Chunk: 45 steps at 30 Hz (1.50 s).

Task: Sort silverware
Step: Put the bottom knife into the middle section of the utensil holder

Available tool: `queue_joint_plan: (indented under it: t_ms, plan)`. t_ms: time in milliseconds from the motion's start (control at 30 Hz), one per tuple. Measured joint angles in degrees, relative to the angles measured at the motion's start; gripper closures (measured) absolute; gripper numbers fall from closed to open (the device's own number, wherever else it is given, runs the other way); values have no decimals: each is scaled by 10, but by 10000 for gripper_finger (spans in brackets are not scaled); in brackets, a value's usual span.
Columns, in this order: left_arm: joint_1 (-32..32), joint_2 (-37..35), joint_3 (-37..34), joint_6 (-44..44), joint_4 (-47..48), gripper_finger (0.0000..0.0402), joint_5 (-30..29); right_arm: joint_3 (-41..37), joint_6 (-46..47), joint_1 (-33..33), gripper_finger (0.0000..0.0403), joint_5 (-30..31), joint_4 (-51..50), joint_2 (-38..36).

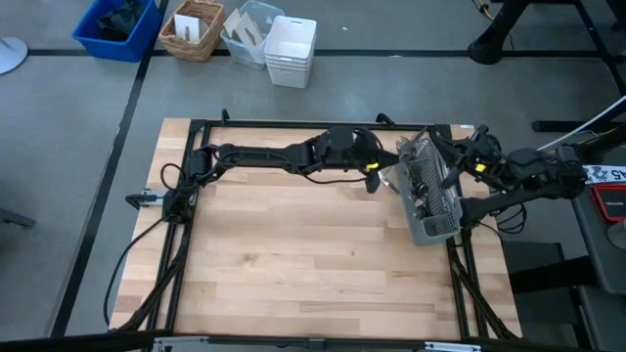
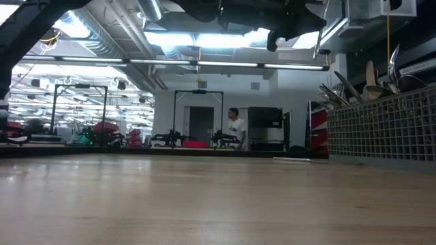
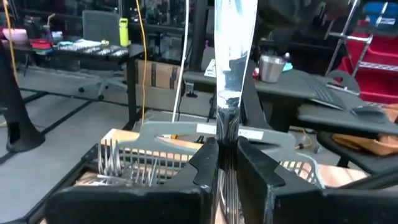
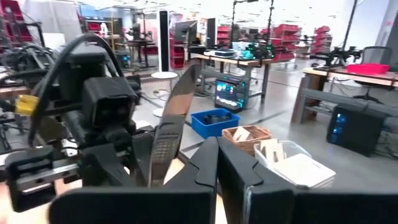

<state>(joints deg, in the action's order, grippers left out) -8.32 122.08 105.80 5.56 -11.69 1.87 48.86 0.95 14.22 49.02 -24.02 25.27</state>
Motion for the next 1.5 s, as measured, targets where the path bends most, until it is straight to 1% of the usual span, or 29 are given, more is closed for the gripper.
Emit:
queue_joint_plan:
  t_ms: [167, 300, 467, 667, 733, 1033, 1133, 1267, 1333, 1500]
  plan:
    - [13, 9, 0, 0, -47, 373, 0, 0, 0, 0, 391, 4, 2, 22]
    - [21, 32, 0, 0, -84, 373, 2, 0, 0, 0, 391, -1, 6, 50]
    - [19, 51, 0, -12, -118, 373, 1, 0, 0, 0, 391, -1, 18, 85]
    - [16, 61, 0, -43, -131, 373, 1, 0, -6, 0, 391, -1, 39, 111]
    - [15, 69, 0, -44, -149, 373, 1, 0, -13, 0, 391, 0, 47, 118]
    - [9, 89, 0, -48, -184, 373, 6, 0, -13, 0, 391, 5, 47, 143]
    - [9, 92, 0, -66, -181, 368, 5, 0, -13, 0, 391, 3, 45, 154]
    - [8, 100, 0, -75, -202, 375, 5, 0, -13, 0, 391, 3, 45, 172]
    - [8, 106, 0, -76, -223, 375, 5, 0, -13, 0, 391, 8, 49, 181]
    - [4, 112, 0, -79, -224, 370, 5, 0, -13, 0, 391, 21, 47, 197]
